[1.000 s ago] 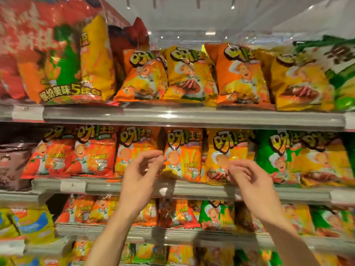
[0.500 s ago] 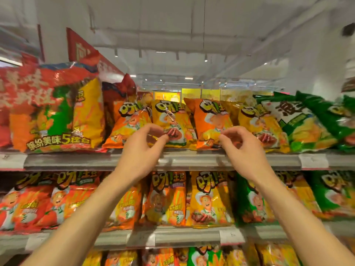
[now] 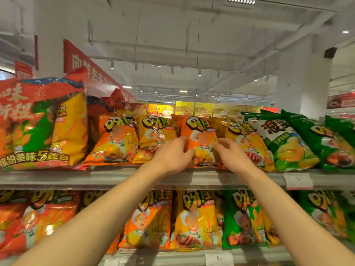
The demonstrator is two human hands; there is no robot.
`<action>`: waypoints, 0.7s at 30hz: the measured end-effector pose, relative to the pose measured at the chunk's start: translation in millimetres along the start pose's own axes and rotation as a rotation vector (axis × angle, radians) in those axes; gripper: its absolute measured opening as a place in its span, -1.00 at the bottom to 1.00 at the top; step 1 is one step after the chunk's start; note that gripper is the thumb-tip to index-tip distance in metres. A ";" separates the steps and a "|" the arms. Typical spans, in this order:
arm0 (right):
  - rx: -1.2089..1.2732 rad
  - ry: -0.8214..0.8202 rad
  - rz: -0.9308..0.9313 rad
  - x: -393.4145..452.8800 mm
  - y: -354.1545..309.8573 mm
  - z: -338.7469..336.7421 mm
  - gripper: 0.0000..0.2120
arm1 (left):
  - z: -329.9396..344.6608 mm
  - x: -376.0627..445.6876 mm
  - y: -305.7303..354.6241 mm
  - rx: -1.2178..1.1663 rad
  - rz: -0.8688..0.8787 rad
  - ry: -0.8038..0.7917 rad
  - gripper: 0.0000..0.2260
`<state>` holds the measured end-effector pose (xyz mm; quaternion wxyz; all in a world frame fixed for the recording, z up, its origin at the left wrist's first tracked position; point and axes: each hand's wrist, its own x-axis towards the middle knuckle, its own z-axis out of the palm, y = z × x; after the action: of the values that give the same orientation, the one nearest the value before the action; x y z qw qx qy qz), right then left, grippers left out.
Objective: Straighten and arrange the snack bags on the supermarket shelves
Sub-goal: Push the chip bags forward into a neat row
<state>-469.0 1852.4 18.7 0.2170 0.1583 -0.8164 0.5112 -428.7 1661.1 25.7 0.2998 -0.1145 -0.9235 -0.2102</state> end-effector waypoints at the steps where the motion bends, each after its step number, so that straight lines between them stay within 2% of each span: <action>1: 0.017 0.003 0.005 1.5 1.9 0.0 -0.56 | 2.4 0.7 -0.3 -0.004 -0.007 -0.001 -0.59; 7: 0.128 0.056 0.012 7.1 11.8 -1.9 -0.61 | 10.9 -2.0 -3.1 -0.210 -0.033 0.082 -0.56; 14: 0.218 0.101 -0.009 13.5 11.6 0.5 -0.44 | 1.2 -1.6 -9.3 -0.420 -0.024 0.189 -0.57; 21: 0.388 0.060 -0.037 8.0 -5.2 6.2 -0.53 | -10.6 -16.3 -19.2 -0.641 -0.087 0.221 -0.59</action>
<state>-474.6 1844.3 24.5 0.2161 0.1966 -0.6928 0.6593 -416.9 1637.9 17.5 0.3378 -0.1401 -0.7764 -0.5133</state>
